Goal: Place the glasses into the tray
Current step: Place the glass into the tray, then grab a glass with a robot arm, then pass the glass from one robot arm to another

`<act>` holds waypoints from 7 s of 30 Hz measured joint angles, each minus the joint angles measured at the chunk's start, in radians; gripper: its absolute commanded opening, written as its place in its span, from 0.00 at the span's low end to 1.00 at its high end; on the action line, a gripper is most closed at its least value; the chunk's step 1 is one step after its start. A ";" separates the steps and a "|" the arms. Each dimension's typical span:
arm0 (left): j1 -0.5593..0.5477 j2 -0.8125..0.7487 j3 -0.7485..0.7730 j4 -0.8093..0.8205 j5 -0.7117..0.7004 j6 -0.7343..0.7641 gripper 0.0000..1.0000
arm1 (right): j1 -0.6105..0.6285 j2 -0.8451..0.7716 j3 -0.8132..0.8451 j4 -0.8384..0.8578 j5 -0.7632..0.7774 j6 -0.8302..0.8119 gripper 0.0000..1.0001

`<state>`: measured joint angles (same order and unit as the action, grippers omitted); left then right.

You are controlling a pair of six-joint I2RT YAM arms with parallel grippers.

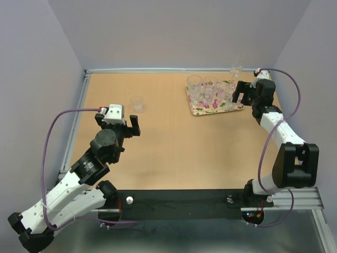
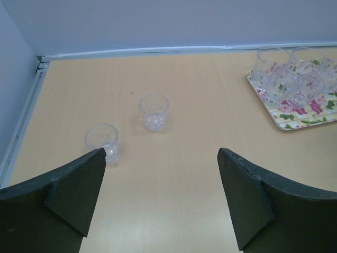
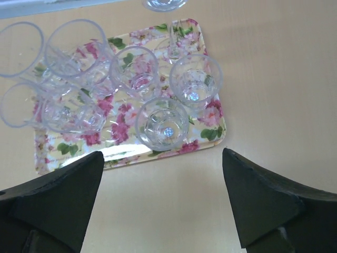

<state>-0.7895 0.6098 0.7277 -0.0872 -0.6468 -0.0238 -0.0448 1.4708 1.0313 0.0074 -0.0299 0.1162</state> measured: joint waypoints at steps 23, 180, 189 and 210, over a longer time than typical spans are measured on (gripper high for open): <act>0.018 -0.016 -0.025 0.030 0.007 0.001 0.99 | -0.034 -0.372 -0.246 -0.008 -0.705 -0.260 1.00; -0.031 0.857 0.307 -0.112 0.454 -0.990 0.00 | 0.588 0.074 0.314 -0.636 -0.343 -0.268 0.97; -0.043 0.898 0.353 -0.142 0.440 -1.002 0.00 | 0.618 0.129 0.315 -0.636 -0.231 -0.236 0.78; -0.052 0.913 0.389 -0.129 0.474 -0.968 0.05 | 0.642 0.174 0.335 -0.636 -0.131 -0.206 0.06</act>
<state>-0.8413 1.5227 1.1172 -0.2157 -0.1726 -0.9920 0.5972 1.6451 1.3663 -0.6285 -0.1608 -0.0902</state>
